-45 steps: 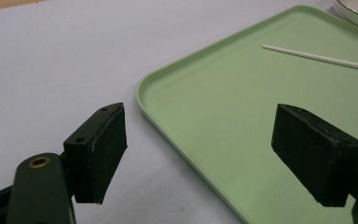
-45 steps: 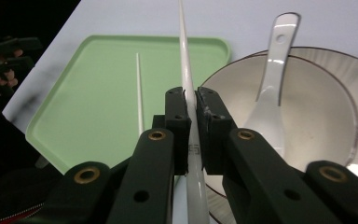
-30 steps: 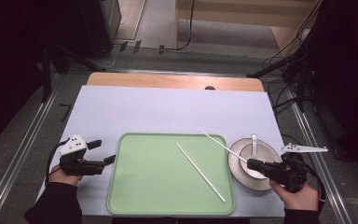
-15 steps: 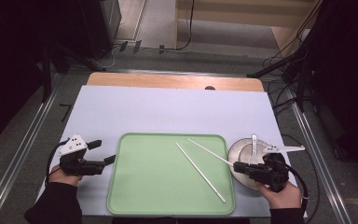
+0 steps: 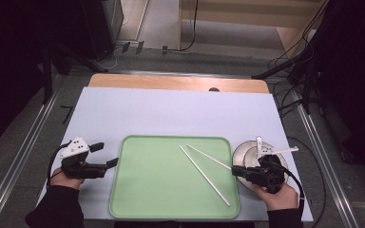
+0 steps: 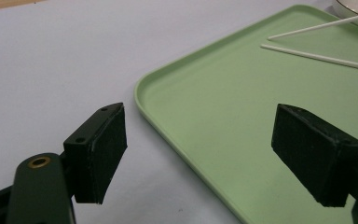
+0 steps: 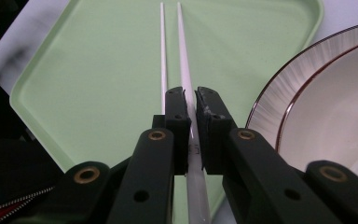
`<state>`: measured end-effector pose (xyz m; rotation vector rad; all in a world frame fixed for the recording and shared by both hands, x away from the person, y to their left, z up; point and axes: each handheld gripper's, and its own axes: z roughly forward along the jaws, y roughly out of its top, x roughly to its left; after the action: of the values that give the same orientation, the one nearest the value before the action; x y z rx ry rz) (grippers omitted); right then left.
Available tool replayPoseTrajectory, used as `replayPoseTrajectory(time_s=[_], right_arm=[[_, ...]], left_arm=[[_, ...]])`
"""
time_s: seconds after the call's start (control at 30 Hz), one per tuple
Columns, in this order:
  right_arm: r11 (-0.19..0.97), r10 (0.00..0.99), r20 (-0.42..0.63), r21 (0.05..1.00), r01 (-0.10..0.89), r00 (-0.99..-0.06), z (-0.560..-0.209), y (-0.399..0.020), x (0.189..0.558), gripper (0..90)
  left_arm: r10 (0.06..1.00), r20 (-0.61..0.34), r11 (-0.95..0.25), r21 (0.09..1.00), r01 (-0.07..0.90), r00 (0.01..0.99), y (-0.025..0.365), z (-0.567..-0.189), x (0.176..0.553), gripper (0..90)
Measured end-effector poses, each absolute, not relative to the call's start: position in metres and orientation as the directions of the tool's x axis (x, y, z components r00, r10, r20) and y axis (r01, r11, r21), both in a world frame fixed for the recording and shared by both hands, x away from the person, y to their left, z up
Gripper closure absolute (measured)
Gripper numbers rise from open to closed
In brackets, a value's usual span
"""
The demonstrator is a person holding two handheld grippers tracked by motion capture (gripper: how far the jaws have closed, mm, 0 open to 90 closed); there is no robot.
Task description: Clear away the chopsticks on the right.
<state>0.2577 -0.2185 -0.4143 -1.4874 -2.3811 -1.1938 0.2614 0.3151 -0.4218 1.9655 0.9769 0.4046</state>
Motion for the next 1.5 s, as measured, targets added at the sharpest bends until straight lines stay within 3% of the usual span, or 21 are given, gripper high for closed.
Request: replayPoseTrajectory(time_s=[0.87,1.5], right_arm=[[0.369,0.731,0.378,0.482,0.795,-0.568,-0.452,-0.187,0.253,84.1],[0.407,0.736,0.346,0.461,0.789,-0.582,-0.462,-0.179,0.251,83.7]], left_arm=[[0.765,-0.089,-0.303,0.824,0.479,0.638,0.315,-0.422,0.261,18.1],[0.763,-0.087,-0.306,0.824,0.477,0.641,0.315,-0.422,0.261,18.1]])
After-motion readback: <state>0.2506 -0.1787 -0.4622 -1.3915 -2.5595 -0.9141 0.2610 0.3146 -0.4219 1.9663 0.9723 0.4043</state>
